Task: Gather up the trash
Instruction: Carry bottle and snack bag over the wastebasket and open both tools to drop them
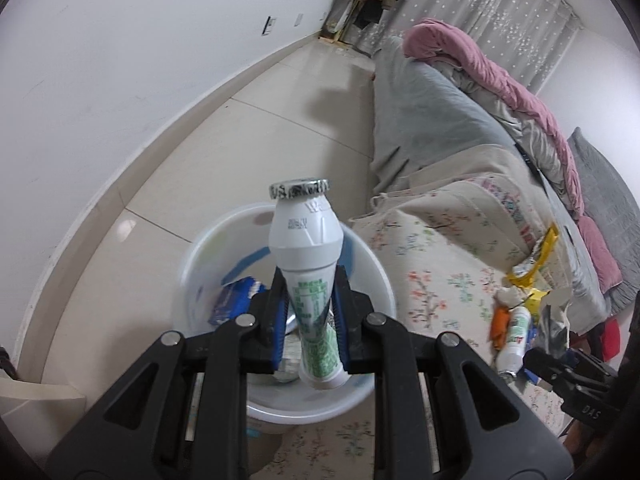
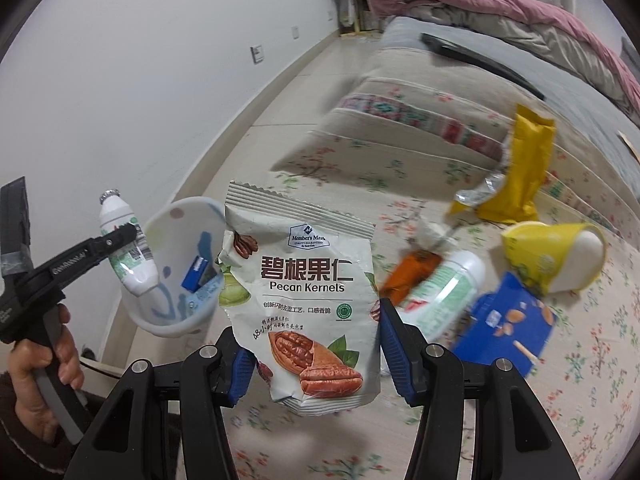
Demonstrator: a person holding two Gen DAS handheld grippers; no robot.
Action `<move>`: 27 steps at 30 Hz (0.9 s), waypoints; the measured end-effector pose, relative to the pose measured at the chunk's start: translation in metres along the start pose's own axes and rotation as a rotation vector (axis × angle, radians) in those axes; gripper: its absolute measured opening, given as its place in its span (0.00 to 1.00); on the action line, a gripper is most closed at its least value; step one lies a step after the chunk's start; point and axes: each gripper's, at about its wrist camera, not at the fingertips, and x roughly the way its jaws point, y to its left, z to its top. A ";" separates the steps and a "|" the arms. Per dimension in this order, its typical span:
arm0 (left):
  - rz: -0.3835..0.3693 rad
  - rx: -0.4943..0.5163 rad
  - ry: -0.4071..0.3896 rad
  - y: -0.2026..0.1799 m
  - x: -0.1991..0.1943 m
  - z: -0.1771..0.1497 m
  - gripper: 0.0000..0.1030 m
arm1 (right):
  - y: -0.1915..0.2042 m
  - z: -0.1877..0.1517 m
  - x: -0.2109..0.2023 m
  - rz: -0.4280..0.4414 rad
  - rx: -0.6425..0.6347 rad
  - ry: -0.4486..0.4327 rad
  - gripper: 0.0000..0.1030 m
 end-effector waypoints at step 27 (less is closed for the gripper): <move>0.321 0.041 0.105 0.062 -0.022 -0.009 0.94 | 0.090 0.021 0.086 0.100 -0.140 0.110 0.55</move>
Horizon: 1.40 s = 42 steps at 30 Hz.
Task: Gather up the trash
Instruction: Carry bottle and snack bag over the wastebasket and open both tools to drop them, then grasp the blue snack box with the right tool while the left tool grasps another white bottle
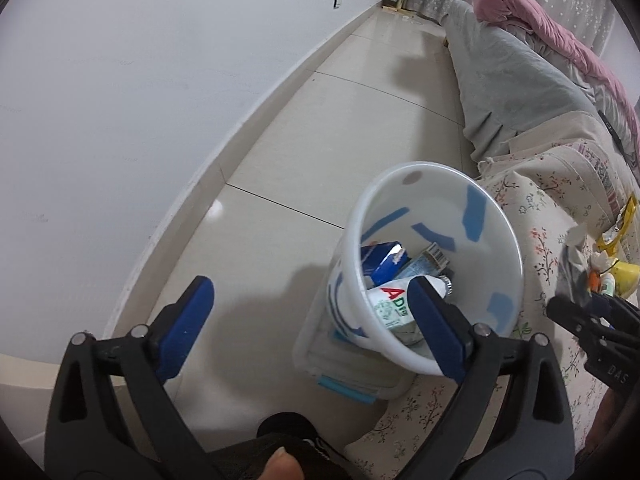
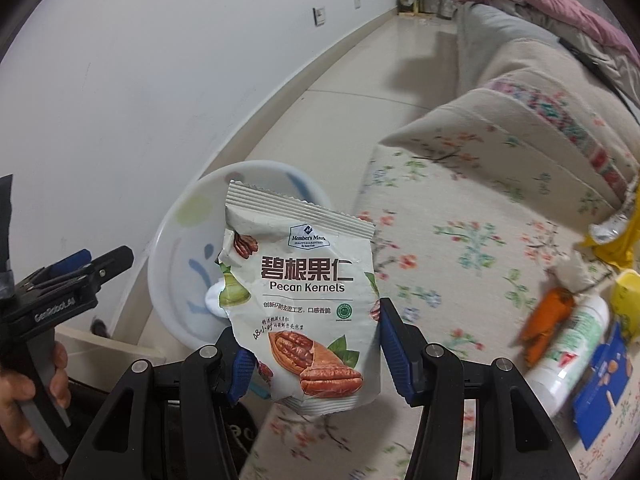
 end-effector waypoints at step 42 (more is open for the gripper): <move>-0.064 0.055 -0.037 -0.025 -0.007 0.002 0.99 | -0.062 0.006 -0.040 -0.113 0.030 -0.050 0.86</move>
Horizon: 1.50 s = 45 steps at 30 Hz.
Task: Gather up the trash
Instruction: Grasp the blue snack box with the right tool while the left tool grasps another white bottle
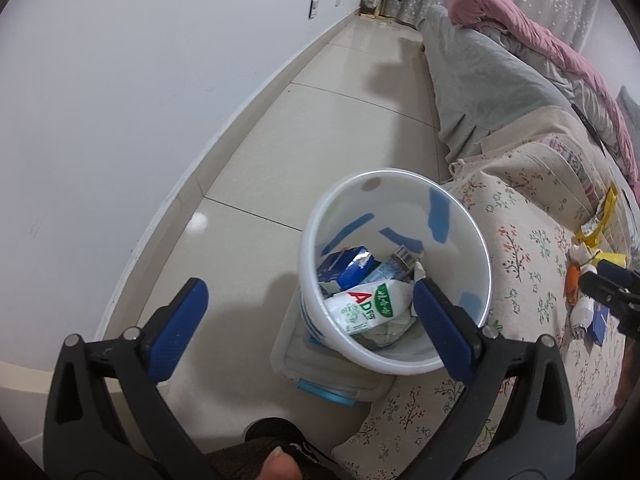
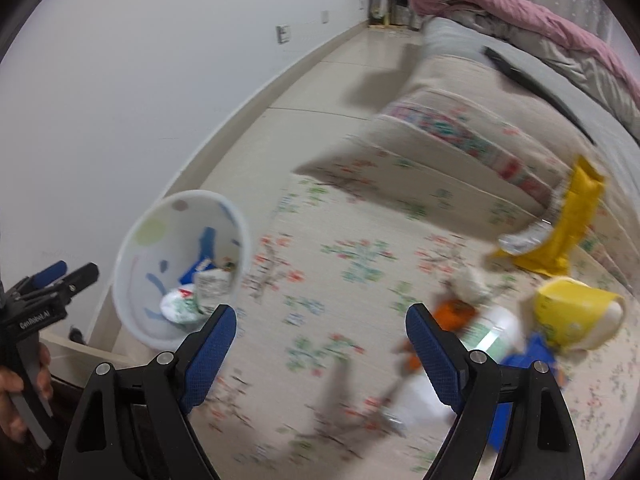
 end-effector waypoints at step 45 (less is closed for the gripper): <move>-0.123 0.237 0.027 -0.131 0.003 -0.017 0.99 | -0.153 -0.070 0.009 -0.223 0.352 0.140 0.75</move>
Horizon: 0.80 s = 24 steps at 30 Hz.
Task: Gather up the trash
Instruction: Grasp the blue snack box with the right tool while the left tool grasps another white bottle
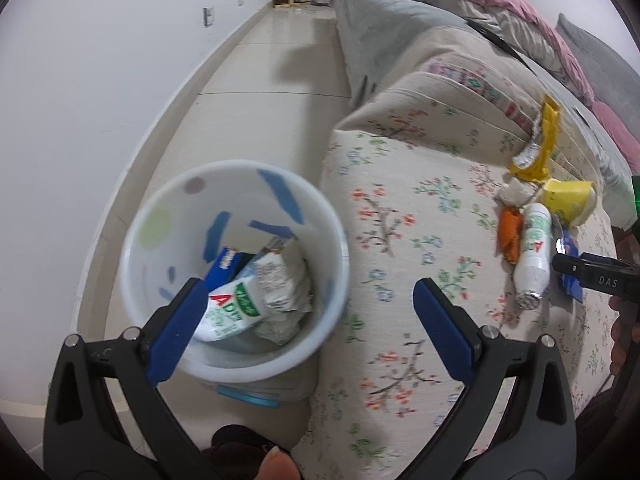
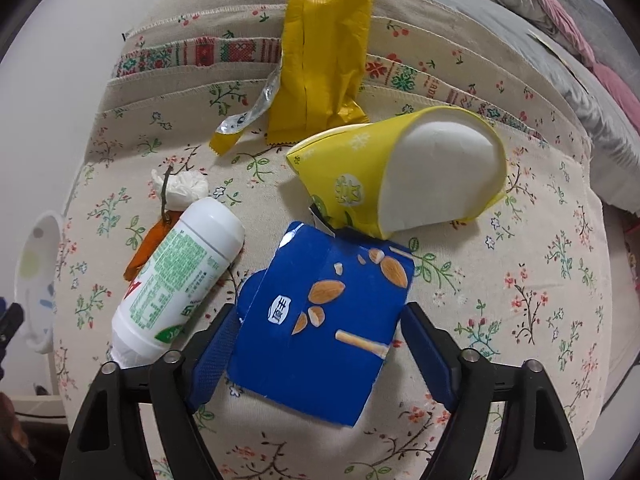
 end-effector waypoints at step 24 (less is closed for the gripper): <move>-0.317 0.130 0.127 -0.118 0.025 0.010 0.81 | -0.115 -0.032 -0.051 0.160 0.088 -0.042 0.76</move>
